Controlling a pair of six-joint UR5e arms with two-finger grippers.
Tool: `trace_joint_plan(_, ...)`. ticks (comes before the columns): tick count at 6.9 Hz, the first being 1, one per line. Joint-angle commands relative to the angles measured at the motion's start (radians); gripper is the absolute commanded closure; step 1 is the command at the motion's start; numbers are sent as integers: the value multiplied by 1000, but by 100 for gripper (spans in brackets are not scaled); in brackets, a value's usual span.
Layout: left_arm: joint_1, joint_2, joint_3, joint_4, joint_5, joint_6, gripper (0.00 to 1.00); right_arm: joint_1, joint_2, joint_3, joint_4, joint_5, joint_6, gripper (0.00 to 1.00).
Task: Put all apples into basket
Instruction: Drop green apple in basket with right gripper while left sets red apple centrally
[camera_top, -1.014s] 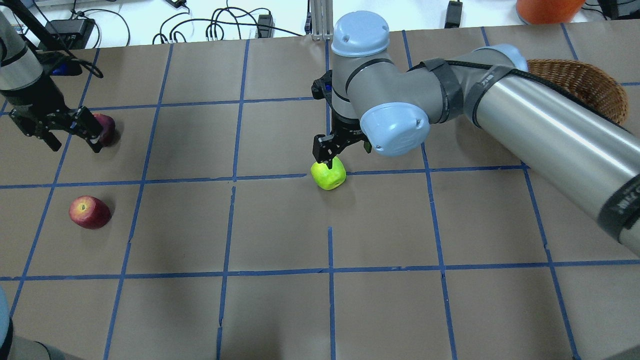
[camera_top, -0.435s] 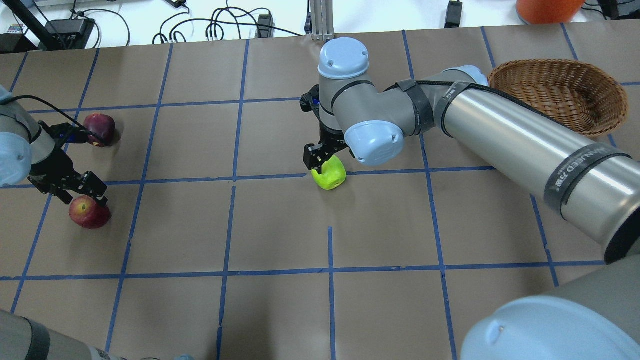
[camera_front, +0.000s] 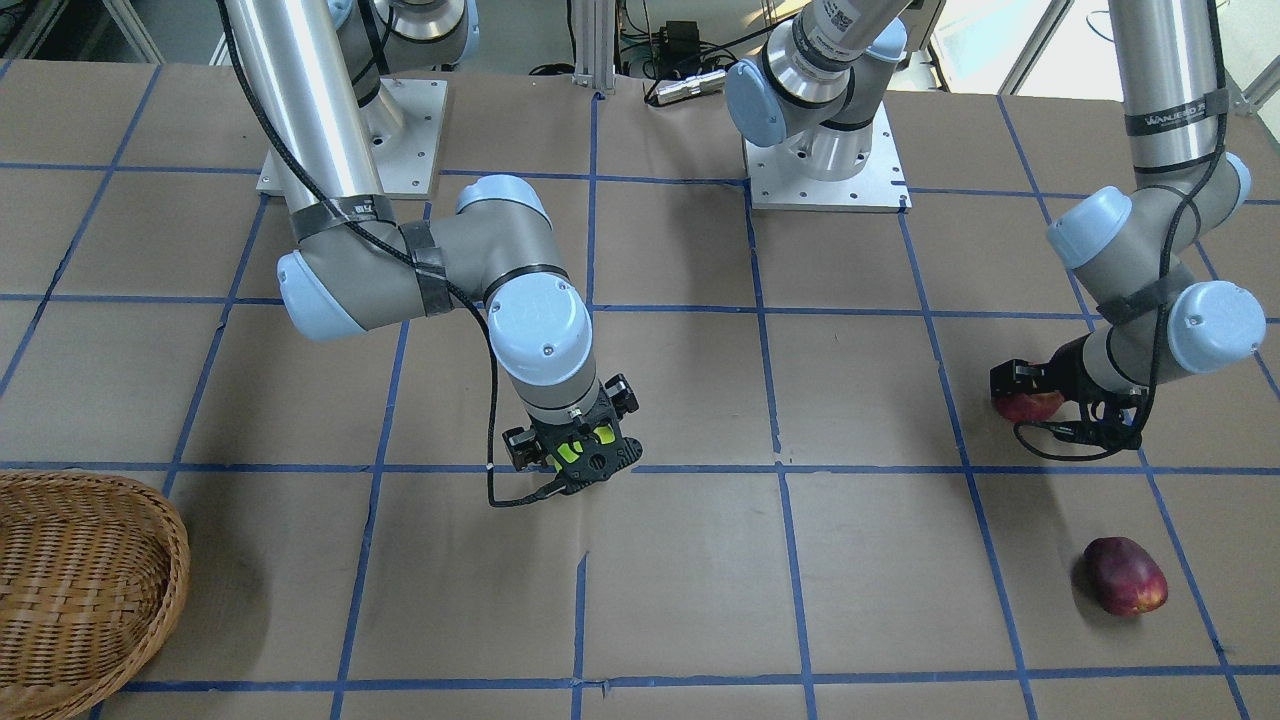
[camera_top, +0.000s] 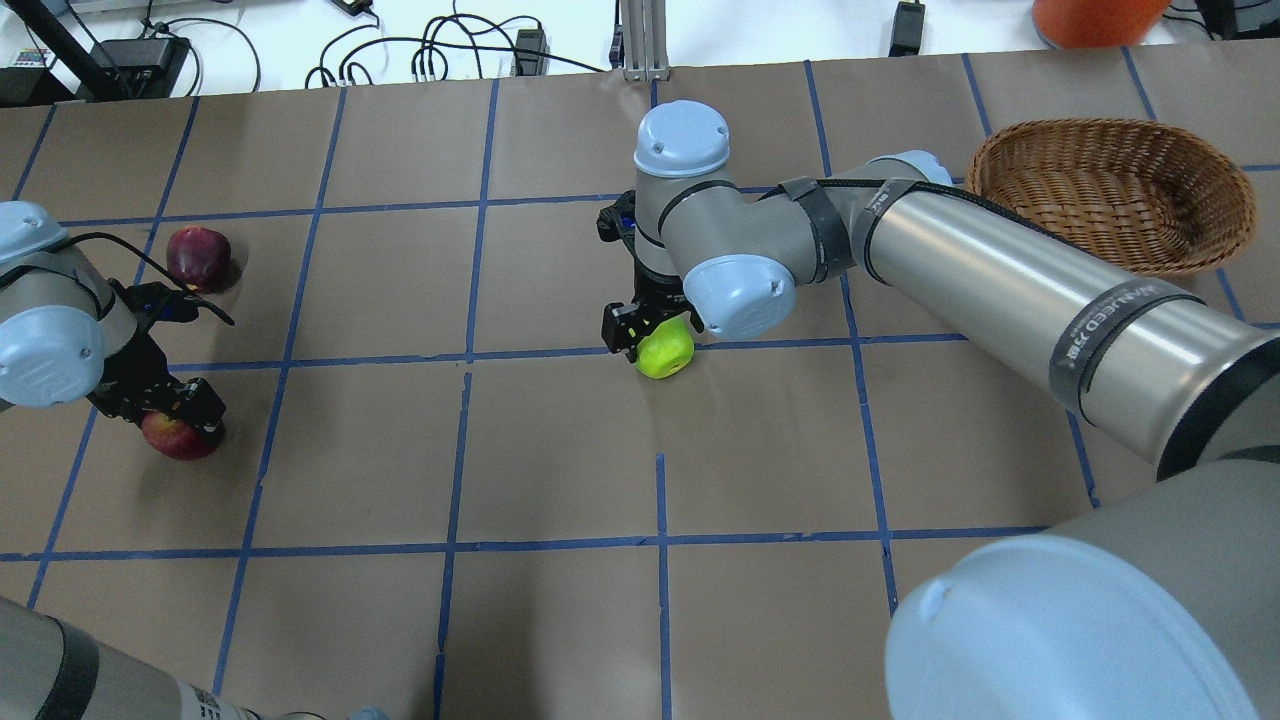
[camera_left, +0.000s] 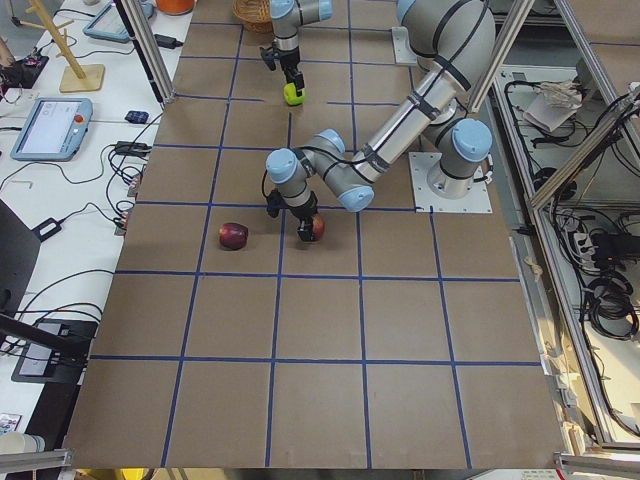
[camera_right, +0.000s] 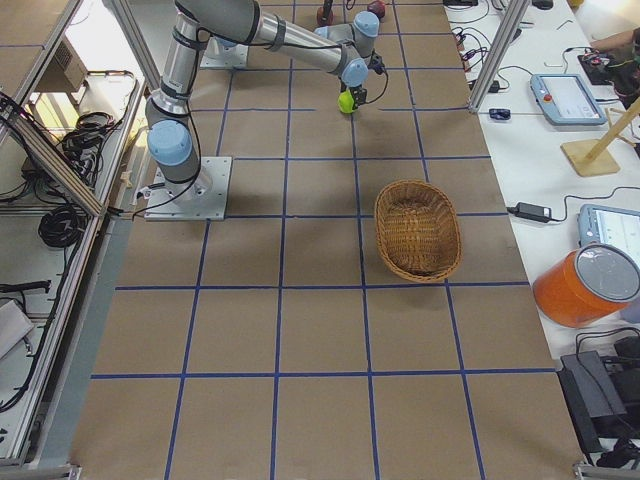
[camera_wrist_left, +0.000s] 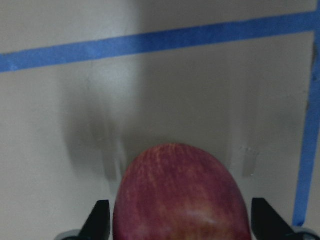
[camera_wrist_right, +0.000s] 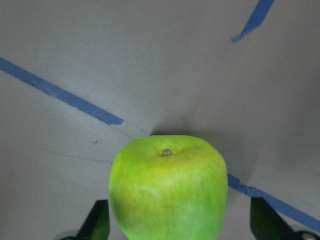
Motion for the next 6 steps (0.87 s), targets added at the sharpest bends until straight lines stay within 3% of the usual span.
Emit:
trace_joint_plan(1,-21,18,36,-27,-56,-21,100,-4,23,-13,-40,-10,19,33)
trace_joint_plan(2,-55,16,124,-116,-83,-66,100,-13,1,-21,-55,-30,26,89)
trace_joint_plan(3,-126,15,234,-246,-91,-195,100,-25,-26,-44,-46,-73,25,100)
trace_joint_plan(4,-221,25,311,-376,-143,-350,100,-89,-52,-85,17,-120,25,100)
trace_joint_plan(6,-456,4,341,-378,-237,-693,100,-349,-82,-245,236,-194,-9,100)
